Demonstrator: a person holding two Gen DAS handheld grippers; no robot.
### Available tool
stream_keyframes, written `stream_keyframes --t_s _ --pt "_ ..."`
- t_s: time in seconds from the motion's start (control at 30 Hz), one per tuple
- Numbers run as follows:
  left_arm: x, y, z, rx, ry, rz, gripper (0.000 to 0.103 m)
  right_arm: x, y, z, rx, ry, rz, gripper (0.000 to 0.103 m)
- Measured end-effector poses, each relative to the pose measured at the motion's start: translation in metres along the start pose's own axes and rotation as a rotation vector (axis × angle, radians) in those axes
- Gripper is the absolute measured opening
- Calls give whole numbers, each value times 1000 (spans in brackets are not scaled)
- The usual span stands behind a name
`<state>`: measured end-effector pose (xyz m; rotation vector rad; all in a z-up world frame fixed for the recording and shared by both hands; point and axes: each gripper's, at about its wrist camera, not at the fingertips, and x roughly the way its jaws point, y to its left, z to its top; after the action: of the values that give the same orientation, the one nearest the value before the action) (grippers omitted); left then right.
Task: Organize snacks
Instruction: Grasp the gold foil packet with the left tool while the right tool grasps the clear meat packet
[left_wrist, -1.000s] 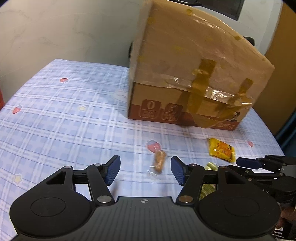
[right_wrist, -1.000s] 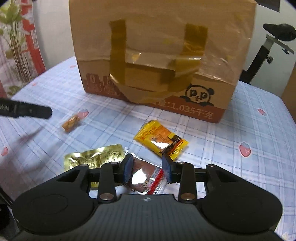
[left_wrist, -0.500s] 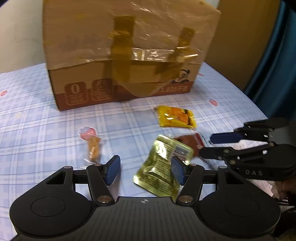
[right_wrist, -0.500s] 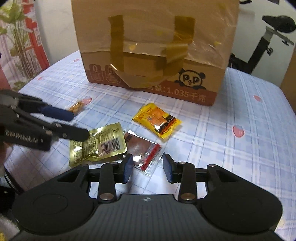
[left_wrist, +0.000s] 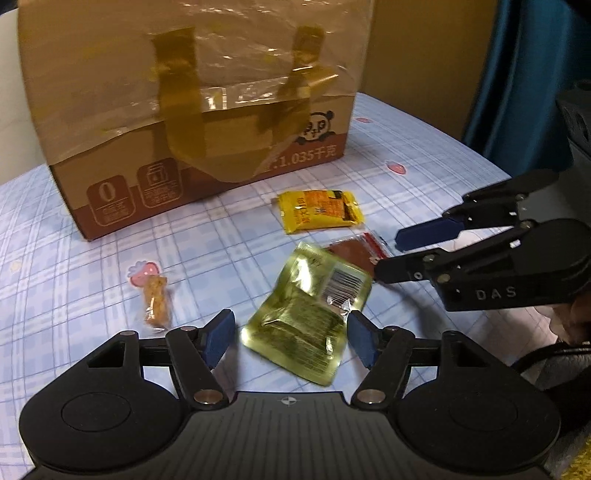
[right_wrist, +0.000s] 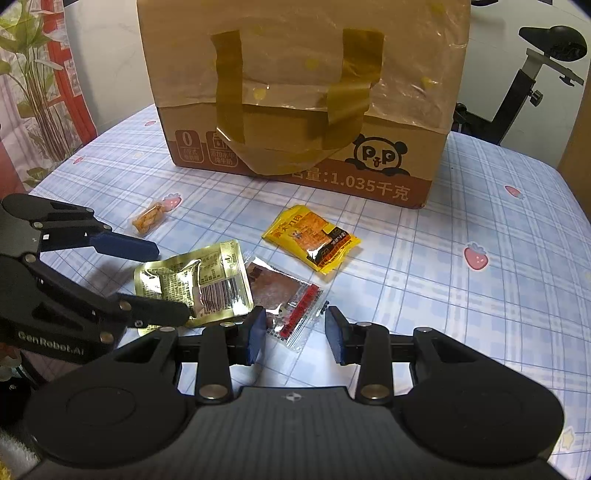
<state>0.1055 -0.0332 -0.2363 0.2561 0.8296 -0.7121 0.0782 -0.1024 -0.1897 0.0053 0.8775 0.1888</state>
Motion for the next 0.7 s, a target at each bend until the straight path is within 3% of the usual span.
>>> stream_keyframes --t_s 0.37,0.43,0.57,0.7 --pt "10 -6 2 70 -19 34 81 2 2 1 -3 4 2 38" --pt "11 -2 3 44 -31 45 77 2 2 0 -4 3 2 38" --pt "8 4 3 -1 -46 80 59 3 1 -1 0 3 12 38" --pt "2 13 -1 -69 -55 113 59 6 2 0 -43 8 37 39"
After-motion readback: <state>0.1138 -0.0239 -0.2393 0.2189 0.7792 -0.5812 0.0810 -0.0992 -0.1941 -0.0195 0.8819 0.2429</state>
